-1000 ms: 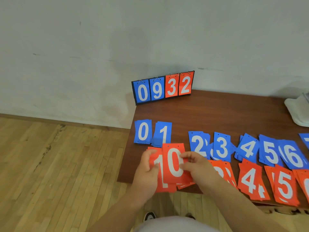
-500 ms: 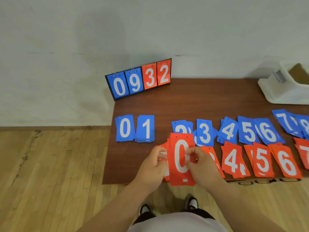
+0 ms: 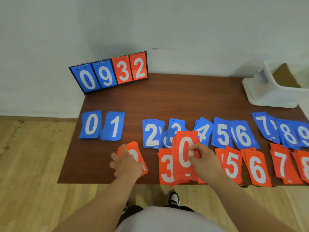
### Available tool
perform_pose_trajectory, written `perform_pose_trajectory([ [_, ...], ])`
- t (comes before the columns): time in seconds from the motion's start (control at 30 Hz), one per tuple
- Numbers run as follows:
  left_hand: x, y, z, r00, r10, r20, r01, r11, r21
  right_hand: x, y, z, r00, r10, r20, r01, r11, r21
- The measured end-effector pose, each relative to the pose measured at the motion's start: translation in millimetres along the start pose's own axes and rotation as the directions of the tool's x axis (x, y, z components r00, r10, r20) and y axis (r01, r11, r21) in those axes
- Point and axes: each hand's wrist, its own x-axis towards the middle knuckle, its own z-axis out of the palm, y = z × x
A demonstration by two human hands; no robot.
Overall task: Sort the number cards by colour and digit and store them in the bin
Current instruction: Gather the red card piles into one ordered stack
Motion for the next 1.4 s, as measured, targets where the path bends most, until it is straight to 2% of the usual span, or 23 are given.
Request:
perform_pose_trajectory([
  [0.13,-5,-3,6,0.998,-0.063,0.005,0.063,0.99,-0.124,13,15,-17,0.999,0.005,0.041,-0.006,1.0,0.014],
  [0.33,-21,-15,22,0.999,-0.028,-0.021,0.021,0.961,-0.275,21,25,-32,0.991,-0.005,0.131,-0.002,0.999,0.053],
  [0.57,-35,-19,17,1.0,0.008,0.026,0.005,0.889,-0.458,16,19,-28,0.985,0.0,0.171,-0.013,0.997,0.079],
  [0.67,-47,-17,-2,0.997,0.055,0.048,-0.023,0.856,-0.516,10,8,-21,0.985,-0.015,0.173,0.003,0.998,0.066],
  [0.77,-68,-13,-29,0.975,0.183,0.127,-0.086,0.835,-0.544,4,-5,-17,0.984,-0.036,0.175,0.028,0.999,0.046],
  [0.83,-79,-11,-46,0.944,0.285,0.168,-0.152,0.825,-0.543,1,-16,-14,0.98,0.008,0.2,-0.043,0.985,0.17],
  [0.87,-83,-9,-54,0.932,0.317,0.174,-0.176,0.818,-0.548,0,-24,-11,0.969,0.06,0.24,-0.14,0.932,0.334],
  [0.93,-86,-6,-69,0.915,0.362,0.175,-0.207,0.797,-0.567,-5,-43,-6,0.905,0.096,0.415,-0.372,0.655,0.658],
  [0.97,-87,-4,-74,0.905,0.385,0.182,-0.22,0.789,-0.573,-7,-52,-6,0.877,0.059,0.478,-0.436,0.518,0.736],
  [1.0,-88,-1,-80,0.892,0.409,0.191,-0.231,0.777,-0.585,-8,-58,-7,0.863,0.007,0.506,-0.459,0.432,0.777],
  [1.03,-88,1,-85,0.881,0.43,0.198,-0.231,0.756,-0.612,-9,-64,-6,0.858,-0.045,0.512,-0.455,0.395,0.798],
  [1.07,-89,3,-91,0.872,0.448,0.199,-0.224,0.725,-0.651,-9,-67,-2,0.863,-0.071,0.5,-0.433,0.405,0.805],
  [1.1,-90,5,-96,0.863,0.467,0.191,-0.221,0.689,-0.69,-10,-70,3,0.878,-0.07,0.474,-0.389,0.473,0.791],
  [1.17,-91,7,-104,0.846,0.514,0.139,-0.262,0.63,-0.731,-12,-69,18,0.937,-0.021,0.35,-0.226,0.727,0.648],
  [1.2,-92,8,-108,0.837,0.535,0.116,-0.29,0.613,-0.735,-13,-67,25,0.957,-0.02,0.289,-0.149,0.821,0.551],
  [1.23,-93,9,-111,0.827,0.553,0.102,-0.314,0.604,-0.733,-15,-66,32,0.962,-0.028,0.27,-0.114,0.86,0.498],
  [1.33,-93,12,-114,0.781,0.609,0.14,-0.343,0.605,-0.719,-23,-65,45,0.94,-0.045,0.339,-0.156,0.825,0.543],
  [1.4,-91,14,-112,0.746,0.637,0.194,-0.342,0.616,-0.709,-26,-66,47,0.941,-0.05,0.334,-0.146,0.832,0.535],
])
